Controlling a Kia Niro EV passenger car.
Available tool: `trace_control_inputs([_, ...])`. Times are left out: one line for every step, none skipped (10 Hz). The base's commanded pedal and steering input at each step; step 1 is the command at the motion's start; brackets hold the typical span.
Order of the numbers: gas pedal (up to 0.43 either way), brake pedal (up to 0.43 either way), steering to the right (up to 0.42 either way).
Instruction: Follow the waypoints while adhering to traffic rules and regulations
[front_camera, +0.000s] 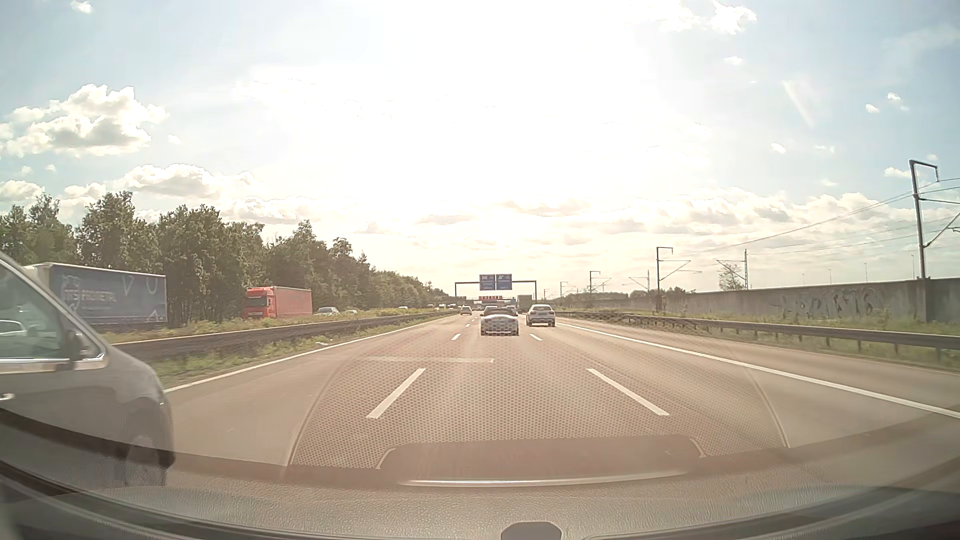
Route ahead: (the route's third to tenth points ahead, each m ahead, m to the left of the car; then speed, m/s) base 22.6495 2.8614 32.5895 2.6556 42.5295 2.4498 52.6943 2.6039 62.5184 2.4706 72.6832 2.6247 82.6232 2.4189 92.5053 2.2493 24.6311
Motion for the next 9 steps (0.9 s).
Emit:
trace_control_inputs([0.157, 0.000, 0.001])
trace_control_inputs([0.157, 0.000, 0.000])
trace_control_inputs([0.157, 0.000, 0.000])
trace_control_inputs([0.157, 0.000, 0.000])
trace_control_inputs([0.157, 0.000, 0.000])
trace_control_inputs([0.157, 0.000, 0.000])
trace_control_inputs([0.157, 0.000, 0.000])
trace_control_inputs([0.157, 0.000, 0.000])
trace_control_inputs([0.169, 0.000, 0.000])
